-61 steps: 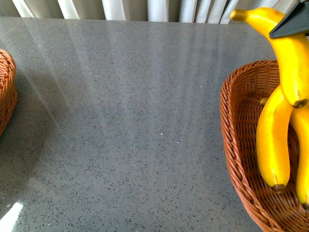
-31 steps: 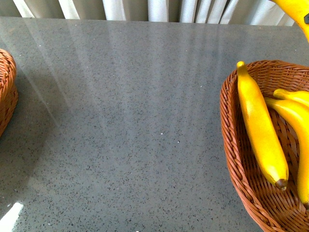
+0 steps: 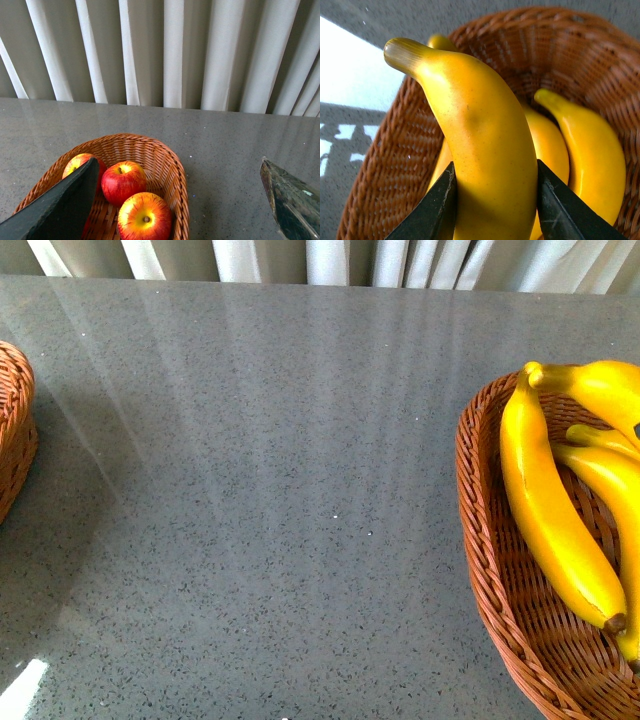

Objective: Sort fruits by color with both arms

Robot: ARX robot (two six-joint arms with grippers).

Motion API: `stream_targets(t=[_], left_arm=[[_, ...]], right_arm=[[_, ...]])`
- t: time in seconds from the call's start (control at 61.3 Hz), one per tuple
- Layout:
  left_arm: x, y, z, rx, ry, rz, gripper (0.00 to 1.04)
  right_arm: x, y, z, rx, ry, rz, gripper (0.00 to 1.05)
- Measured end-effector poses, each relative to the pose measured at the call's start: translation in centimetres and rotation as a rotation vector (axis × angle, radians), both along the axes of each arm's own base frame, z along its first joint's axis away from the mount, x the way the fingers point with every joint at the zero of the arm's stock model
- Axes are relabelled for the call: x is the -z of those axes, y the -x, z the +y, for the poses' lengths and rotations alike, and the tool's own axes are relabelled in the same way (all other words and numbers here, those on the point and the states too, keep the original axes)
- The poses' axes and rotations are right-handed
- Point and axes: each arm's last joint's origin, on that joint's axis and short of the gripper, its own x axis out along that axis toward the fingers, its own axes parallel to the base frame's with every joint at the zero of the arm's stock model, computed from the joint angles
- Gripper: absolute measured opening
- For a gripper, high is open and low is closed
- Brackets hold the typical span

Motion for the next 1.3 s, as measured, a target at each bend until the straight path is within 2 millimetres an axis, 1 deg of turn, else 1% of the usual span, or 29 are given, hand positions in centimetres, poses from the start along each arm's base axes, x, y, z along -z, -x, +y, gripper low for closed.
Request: stream_targets(t=[0.033, 0.098, 0.245, 0.294, 0.359, 0.408, 0.506, 0.587, 0.718, 0.734, 0.783, 0.799, 0.815, 0.881, 0.93, 0.946, 0.978, 0.995, 1.06, 1.158, 1.19, 1.256, 1.305], left_arm=[[0.0, 0.0, 0.0, 0.0, 0.0, 0.0, 0.96], [0.0, 0.0, 0.0, 0.0, 0.0, 0.0, 0.96], [0.0, 0.0, 0.0, 0.0, 0.0, 0.0, 0.96], [0.0, 0.0, 0.0, 0.0, 0.0, 0.0, 0.96], [0.0, 0.0, 0.0, 0.0, 0.0, 0.0, 0.96], [0.0, 0.0, 0.0, 0.0, 0.0, 0.0, 0.96], [0.0, 0.0, 0.0, 0.0, 0.0, 0.0, 0.96], [0.0, 0.0, 0.0, 0.0, 0.0, 0.0, 0.96], [0.0, 0.0, 0.0, 0.0, 0.0, 0.0, 0.96], [0.0, 0.0, 0.0, 0.0, 0.0, 0.0, 0.96], [0.0, 0.0, 0.0, 0.0, 0.0, 0.0, 0.96], [0.0, 0.0, 0.0, 0.0, 0.0, 0.0, 0.96], [0.0, 0.0, 0.0, 0.0, 0.0, 0.0, 0.96], [0.0, 0.0, 0.0, 0.0, 0.0, 0.0, 0.96], [0.0, 0.0, 0.0, 0.0, 0.0, 0.0, 0.96], [0.0, 0.0, 0.0, 0.0, 0.0, 0.0, 0.96], [0.0, 0.0, 0.0, 0.0, 0.0, 0.0, 0.96], [0.0, 0.0, 0.0, 0.0, 0.0, 0.0, 0.96], [0.0, 0.0, 0.0, 0.0, 0.0, 0.0, 0.96], [0.0, 0.0, 0.0, 0.0, 0.0, 0.0, 0.96], [0.0, 0.0, 0.0, 0.0, 0.0, 0.0, 0.96], [0.0, 0.0, 0.0, 0.0, 0.0, 0.0, 0.96], [0.0, 0.0, 0.0, 0.0, 0.0, 0.0, 0.96]], right_arm=[[0.3, 0.2, -0.2, 0.008, 0.006, 0.004, 0.35], [0.7, 0.4, -0.7, 0.022, 0.007, 0.004, 0.49], [0.8, 0.6, -1.4, 0.044, 0.0, -0.02, 0.72], [0.7, 0.8, -1.6, 0.055, 0.003, -0.043, 0.81], [0.5, 1.1, -1.8, 0.063, 0.001, -0.08, 0.89], [-0.1, 1.6, -1.8, 0.065, -0.02, -0.131, 0.97], [-1.5, 2.7, -1.6, 0.052, -0.088, -0.24, 0.95], [-2.6, 3.3, -1.4, 0.052, -0.109, -0.289, 0.96], [-2.3, 3.3, -1.4, 0.074, -0.11, -0.28, 0.95], [-2.1, 3.3, -1.4, 0.084, -0.098, -0.295, 0.94], [-1.1, 3.2, -1.1, 0.191, -0.016, -0.45, 0.86], [-0.9, 3.3, -1.1, 0.232, 0.001, -0.477, 0.84], [-0.4, 3.6, -1.1, 0.281, 0.022, -0.537, 0.81], [0.5, 5.0, -0.9, 0.375, 0.039, -0.705, 0.7], [0.3, 5.8, -0.7, 0.398, 0.025, -0.806, 0.63], [-0.2, 6.3, -0.6, 0.402, 0.013, -0.875, 0.58], [-0.9, 6.9, -0.4, 0.403, -0.003, -0.947, 0.51], [-1.3, 7.3, -0.2, 0.403, -0.013, -0.976, 0.46], [-1.4, 8.1, 0.0, 0.407, -0.021, -0.994, 0.35], [-0.5, 9.2, 0.4, 0.413, -0.018, -0.966, 0.19], [-0.2, 9.7, 0.8, 0.425, -0.011, -0.956, 0.12], [-0.2, 10.3, 1.2, 0.412, -0.02, -0.959, 0.02], [-0.2, 10.7, 1.4, 0.405, -0.026, -0.963, 0.02]])
